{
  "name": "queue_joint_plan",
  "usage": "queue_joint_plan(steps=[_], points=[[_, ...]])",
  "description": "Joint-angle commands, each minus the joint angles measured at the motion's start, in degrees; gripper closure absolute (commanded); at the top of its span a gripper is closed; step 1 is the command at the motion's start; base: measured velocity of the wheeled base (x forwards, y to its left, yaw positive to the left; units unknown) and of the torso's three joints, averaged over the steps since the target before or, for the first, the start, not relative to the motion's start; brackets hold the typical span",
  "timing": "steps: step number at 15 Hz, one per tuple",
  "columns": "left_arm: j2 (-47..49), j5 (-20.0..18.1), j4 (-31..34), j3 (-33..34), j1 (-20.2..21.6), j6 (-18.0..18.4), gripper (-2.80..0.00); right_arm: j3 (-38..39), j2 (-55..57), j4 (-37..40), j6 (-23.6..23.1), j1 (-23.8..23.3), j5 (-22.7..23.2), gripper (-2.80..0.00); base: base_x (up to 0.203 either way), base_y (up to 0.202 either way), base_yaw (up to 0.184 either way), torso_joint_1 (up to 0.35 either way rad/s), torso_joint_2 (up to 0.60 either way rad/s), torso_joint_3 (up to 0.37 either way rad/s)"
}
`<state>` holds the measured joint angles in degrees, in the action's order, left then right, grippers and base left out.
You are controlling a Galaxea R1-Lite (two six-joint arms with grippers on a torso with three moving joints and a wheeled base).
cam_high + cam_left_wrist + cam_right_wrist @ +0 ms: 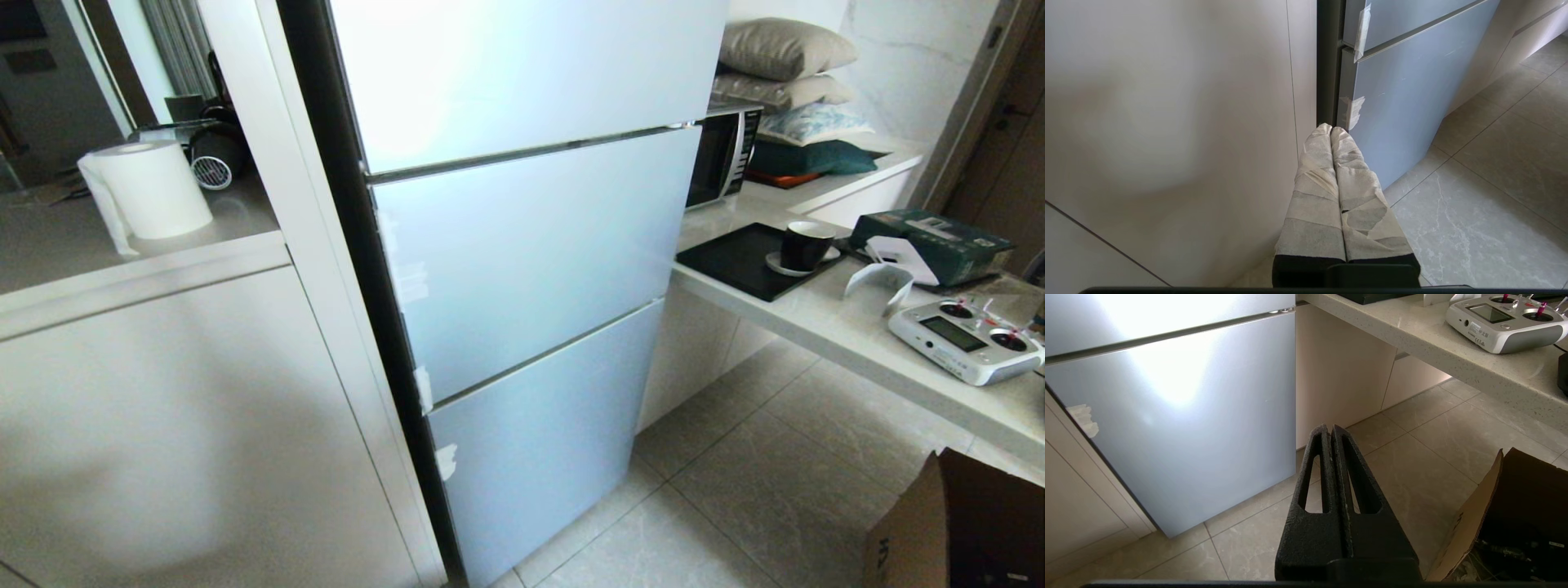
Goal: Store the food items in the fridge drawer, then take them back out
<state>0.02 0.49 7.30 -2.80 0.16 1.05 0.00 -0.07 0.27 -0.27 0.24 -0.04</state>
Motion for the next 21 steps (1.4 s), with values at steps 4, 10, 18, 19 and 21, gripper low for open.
queue_joint_plan(steps=[4,10,18,19,21], points=[[1.9,-1.5,-3.3,-7.7,0.0,-1.0,0.0,0.0,0.1,0.0,-0.1,0.0,0.0,0.0,0.0,0.0,0.0,0.0,0.0,0.0],[35.6,-9.5,-8.9,-20.2,-3.7,-29.8,0.0,0.0,0.1,0.0,-0.1,0.0,0.0,0.0,0.0,0.0,0.0,0.0,0.0,0.0],[87.4,-9.7,-52.9,-25.8,-6.3,-50.0,-2.8,0.0,0.1,0.0,0.1,0.0,0.0,0.0,0.0,0.0,0.0,0.0,0.0,0.0],[91.3,-7.7,-59.1,-26.8,-6.6,-51.1,-2.8,0.0,0.1,0.0,0.1,0.0,0.0,0.0,0.0,0.0,0.0,0.0,0.0,0.0],[96.4,-2.4,-70.7,-29.4,-8.0,-54.3,-2.8,0.0,0.1,0.0,0.1,0.0,0.0,0.0,0.0,0.0,0.0,0.0,0.0,0.0]])
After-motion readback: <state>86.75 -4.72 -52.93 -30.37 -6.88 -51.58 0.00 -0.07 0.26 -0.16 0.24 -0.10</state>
